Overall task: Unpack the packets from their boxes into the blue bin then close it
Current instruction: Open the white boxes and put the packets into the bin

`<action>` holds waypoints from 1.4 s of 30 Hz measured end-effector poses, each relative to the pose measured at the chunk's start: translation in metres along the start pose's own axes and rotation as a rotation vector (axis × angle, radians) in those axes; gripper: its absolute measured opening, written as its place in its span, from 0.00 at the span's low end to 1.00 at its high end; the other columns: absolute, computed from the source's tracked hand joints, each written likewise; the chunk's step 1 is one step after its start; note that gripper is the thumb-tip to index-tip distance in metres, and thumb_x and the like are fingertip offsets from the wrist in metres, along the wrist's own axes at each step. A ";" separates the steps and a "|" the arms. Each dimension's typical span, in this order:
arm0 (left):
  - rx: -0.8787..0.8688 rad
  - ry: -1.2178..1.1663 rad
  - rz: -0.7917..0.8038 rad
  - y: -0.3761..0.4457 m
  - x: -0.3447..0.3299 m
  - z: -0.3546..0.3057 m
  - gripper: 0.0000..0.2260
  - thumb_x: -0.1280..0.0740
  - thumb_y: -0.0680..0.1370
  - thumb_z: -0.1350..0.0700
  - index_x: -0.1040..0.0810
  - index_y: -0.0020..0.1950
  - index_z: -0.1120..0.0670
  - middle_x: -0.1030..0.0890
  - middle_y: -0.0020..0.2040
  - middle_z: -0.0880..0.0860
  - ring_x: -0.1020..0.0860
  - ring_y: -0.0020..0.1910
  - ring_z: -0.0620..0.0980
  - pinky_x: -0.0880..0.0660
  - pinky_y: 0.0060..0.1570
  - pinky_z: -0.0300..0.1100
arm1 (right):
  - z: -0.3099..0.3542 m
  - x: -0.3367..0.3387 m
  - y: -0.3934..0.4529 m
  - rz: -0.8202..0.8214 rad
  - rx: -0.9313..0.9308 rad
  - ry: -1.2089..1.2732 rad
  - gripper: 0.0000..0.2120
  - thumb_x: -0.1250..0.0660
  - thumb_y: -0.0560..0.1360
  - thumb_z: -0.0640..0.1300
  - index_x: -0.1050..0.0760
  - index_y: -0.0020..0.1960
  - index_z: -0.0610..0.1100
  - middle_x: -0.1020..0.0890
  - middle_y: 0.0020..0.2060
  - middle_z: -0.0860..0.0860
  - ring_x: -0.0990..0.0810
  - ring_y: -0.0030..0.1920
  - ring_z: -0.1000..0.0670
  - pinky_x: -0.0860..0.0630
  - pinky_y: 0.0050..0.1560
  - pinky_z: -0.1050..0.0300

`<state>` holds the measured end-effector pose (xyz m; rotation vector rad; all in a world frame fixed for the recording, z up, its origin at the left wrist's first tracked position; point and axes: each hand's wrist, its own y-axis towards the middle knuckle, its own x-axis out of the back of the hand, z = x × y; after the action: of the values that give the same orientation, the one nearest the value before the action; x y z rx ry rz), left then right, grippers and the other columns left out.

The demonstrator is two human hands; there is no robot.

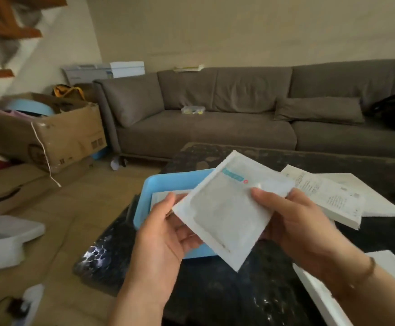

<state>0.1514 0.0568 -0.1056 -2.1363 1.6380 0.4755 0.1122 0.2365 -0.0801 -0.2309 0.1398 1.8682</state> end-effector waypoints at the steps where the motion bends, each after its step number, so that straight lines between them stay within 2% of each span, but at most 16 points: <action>1: 0.045 0.004 0.064 0.001 0.007 -0.007 0.24 0.36 0.70 0.43 0.19 0.60 0.55 0.14 0.52 0.58 0.15 0.48 0.56 0.21 0.45 0.51 | 0.007 0.003 0.007 0.086 -0.050 -0.098 0.13 0.35 0.76 0.43 0.24 0.61 0.46 0.13 0.49 0.47 0.14 0.49 0.44 0.18 0.51 0.44; 4: 0.127 0.148 0.183 0.005 0.018 -0.012 0.22 0.35 0.72 0.43 0.19 0.59 0.54 0.15 0.52 0.59 0.15 0.44 0.55 0.20 0.39 0.48 | 0.019 0.005 0.027 0.312 -0.254 -0.299 0.14 0.34 0.76 0.41 0.22 0.61 0.45 0.15 0.53 0.46 0.15 0.53 0.43 0.19 0.55 0.44; 6: 0.065 0.284 0.157 0.009 0.021 -0.007 0.15 0.30 0.72 0.51 0.17 0.56 0.54 0.14 0.49 0.57 0.15 0.45 0.54 0.19 0.36 0.46 | 0.019 0.002 0.039 0.356 -0.308 -0.397 0.13 0.33 0.77 0.42 0.21 0.61 0.44 0.15 0.54 0.46 0.15 0.54 0.44 0.21 0.59 0.44; 8: -0.023 0.406 0.081 0.013 0.022 -0.002 0.09 0.29 0.75 0.57 0.17 0.55 0.52 0.13 0.49 0.53 0.15 0.49 0.53 0.18 0.42 0.48 | 0.015 0.000 0.051 0.361 -0.293 -0.488 0.13 0.32 0.76 0.44 0.21 0.60 0.45 0.15 0.54 0.47 0.15 0.55 0.45 0.22 0.61 0.42; 10: -0.066 0.450 0.010 0.015 0.021 0.000 0.11 0.28 0.75 0.57 0.17 0.56 0.49 0.13 0.49 0.50 0.15 0.51 0.51 0.17 0.49 0.53 | 0.015 -0.002 0.061 0.403 -0.280 -0.590 0.13 0.31 0.75 0.44 0.21 0.60 0.47 0.14 0.53 0.49 0.15 0.53 0.46 0.19 0.56 0.47; 13: -0.090 0.408 -0.026 0.014 0.019 -0.006 0.13 0.26 0.71 0.54 0.18 0.56 0.50 0.13 0.49 0.49 0.15 0.49 0.50 0.18 0.49 0.54 | 0.028 -0.006 0.074 0.464 -0.262 -0.722 0.12 0.30 0.74 0.41 0.20 0.57 0.44 0.14 0.50 0.48 0.14 0.50 0.46 0.17 0.47 0.55; 15: -0.131 0.375 -0.081 0.014 0.023 -0.013 0.11 0.27 0.72 0.52 0.18 0.53 0.52 0.13 0.46 0.50 0.14 0.45 0.50 0.18 0.46 0.50 | 0.040 -0.011 0.086 0.476 -0.198 -0.793 0.12 0.29 0.72 0.41 0.19 0.55 0.42 0.13 0.49 0.45 0.14 0.49 0.44 0.17 0.47 0.53; 17: -0.229 0.324 -0.200 0.017 0.031 -0.021 0.05 0.30 0.77 0.54 0.19 0.51 0.54 0.13 0.43 0.52 0.14 0.42 0.50 0.19 0.43 0.47 | 0.051 -0.014 0.105 0.429 -0.097 -0.849 0.12 0.28 0.71 0.41 0.18 0.54 0.42 0.13 0.48 0.44 0.14 0.47 0.44 0.17 0.47 0.51; 20: -0.320 0.163 -0.377 0.025 0.047 -0.031 0.03 0.34 0.80 0.60 0.21 0.51 0.55 0.13 0.43 0.54 0.14 0.42 0.52 0.20 0.43 0.45 | 0.058 -0.023 0.136 0.423 -0.029 -0.948 0.10 0.30 0.74 0.40 0.20 0.56 0.42 0.13 0.49 0.46 0.14 0.48 0.45 0.18 0.51 0.49; 25: -0.279 -0.038 -0.379 0.030 0.056 -0.036 0.05 0.36 0.81 0.58 0.22 0.53 0.55 0.13 0.45 0.55 0.14 0.44 0.52 0.20 0.43 0.44 | 0.045 -0.051 0.164 0.657 -0.138 -1.244 0.12 0.30 0.76 0.40 0.21 0.59 0.45 0.14 0.52 0.50 0.14 0.49 0.50 0.18 0.46 0.62; 29: -0.276 -0.052 -0.375 0.035 0.055 -0.035 0.04 0.36 0.81 0.58 0.21 0.53 0.55 0.13 0.44 0.55 0.14 0.43 0.52 0.20 0.41 0.43 | 0.023 -0.070 0.172 0.749 -0.160 -1.389 0.14 0.29 0.76 0.40 0.21 0.61 0.44 0.15 0.55 0.49 0.15 0.52 0.49 0.19 0.55 0.56; 31: -0.277 -0.044 -0.379 0.036 0.054 -0.034 0.04 0.35 0.80 0.58 0.21 0.53 0.55 0.13 0.44 0.55 0.14 0.42 0.52 0.20 0.40 0.42 | 0.014 -0.075 0.172 0.756 -0.134 -1.437 0.14 0.28 0.75 0.43 0.21 0.60 0.45 0.15 0.53 0.51 0.15 0.51 0.49 0.20 0.57 0.54; 34: -0.275 -0.040 -0.381 0.037 0.054 -0.034 0.05 0.36 0.81 0.58 0.21 0.53 0.55 0.13 0.44 0.54 0.14 0.42 0.51 0.20 0.40 0.42 | 0.003 -0.080 0.167 0.677 0.024 -1.463 0.17 0.24 0.71 0.50 0.21 0.58 0.49 0.16 0.52 0.55 0.16 0.50 0.52 0.20 0.54 0.57; 36: -0.274 -0.049 -0.379 0.037 0.055 -0.035 0.05 0.36 0.81 0.58 0.21 0.53 0.55 0.13 0.44 0.54 0.14 0.42 0.51 0.20 0.40 0.42 | -0.005 -0.080 0.160 0.603 0.154 -1.503 0.22 0.24 0.71 0.52 0.25 0.62 0.53 0.20 0.55 0.58 0.20 0.54 0.53 0.24 0.54 0.61; 39: -0.279 -0.058 -0.372 0.036 0.054 -0.035 0.05 0.36 0.81 0.57 0.21 0.53 0.55 0.13 0.43 0.54 0.14 0.42 0.51 0.20 0.41 0.42 | -0.016 -0.076 0.152 0.526 0.288 -1.544 0.29 0.26 0.73 0.52 0.30 0.71 0.52 0.23 0.61 0.56 0.25 0.60 0.53 0.32 0.58 0.64; 42: -0.283 -0.062 -0.373 0.036 0.052 -0.035 0.05 0.36 0.80 0.57 0.21 0.53 0.55 0.13 0.42 0.53 0.14 0.41 0.50 0.20 0.41 0.41 | -0.022 -0.073 0.148 0.556 0.316 -1.583 0.25 0.31 0.76 0.54 0.32 0.72 0.55 0.25 0.67 0.57 0.27 0.65 0.52 0.35 0.63 0.62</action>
<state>0.1311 -0.0124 -0.1056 -2.5303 1.1537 0.6764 -0.0055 0.1189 -0.0882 1.6149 -0.6400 1.9980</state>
